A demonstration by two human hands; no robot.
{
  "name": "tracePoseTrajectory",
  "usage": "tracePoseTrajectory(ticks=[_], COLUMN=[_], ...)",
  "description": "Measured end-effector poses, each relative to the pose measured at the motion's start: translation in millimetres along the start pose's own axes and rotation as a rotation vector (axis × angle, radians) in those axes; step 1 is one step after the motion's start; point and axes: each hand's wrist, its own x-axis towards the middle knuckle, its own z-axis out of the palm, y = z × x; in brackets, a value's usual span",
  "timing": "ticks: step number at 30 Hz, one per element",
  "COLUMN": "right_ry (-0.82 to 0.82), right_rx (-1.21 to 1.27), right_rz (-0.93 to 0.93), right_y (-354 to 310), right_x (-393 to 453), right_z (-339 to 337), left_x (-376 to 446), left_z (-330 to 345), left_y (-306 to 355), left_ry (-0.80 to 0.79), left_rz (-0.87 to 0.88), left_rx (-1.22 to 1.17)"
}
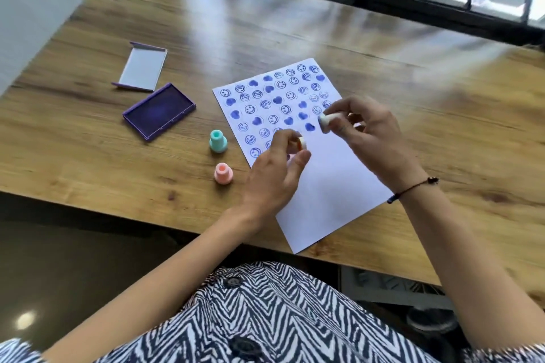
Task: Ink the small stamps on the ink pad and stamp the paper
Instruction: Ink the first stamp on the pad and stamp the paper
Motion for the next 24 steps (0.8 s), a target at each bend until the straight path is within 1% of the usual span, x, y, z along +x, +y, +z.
tracePoseTrajectory(ticks=[3,5,9,16,19,24], right_ry=[-0.036,-0.034,0.024,0.069,0.053,0.052], right_rx=[0.209,0.296,0.375,0.434,0.421,0.457], right_rz=[-0.020,-0.044,-0.032,-0.015,-0.041,-0.030], right_y=[-9,-14,-21,-22,-24,-34], right_x=[-9,-12,-15,-21,-20,-15], right_z=[3,4,8,16,18,26], left_x=[7,10,11,12,12,15], left_z=[-6,-9,-10,-15,-18,-30], left_y=[4,4,6,10,10,13], left_ry=[0.008,0.003,-0.003,0.002,0.004,0.021], left_rz=[-0.140,-0.212,-0.220,-0.205,-0.190,-0.153], left_rx=[-0.240,-0.368,-0.532,-0.636,-0.613,-0.525])
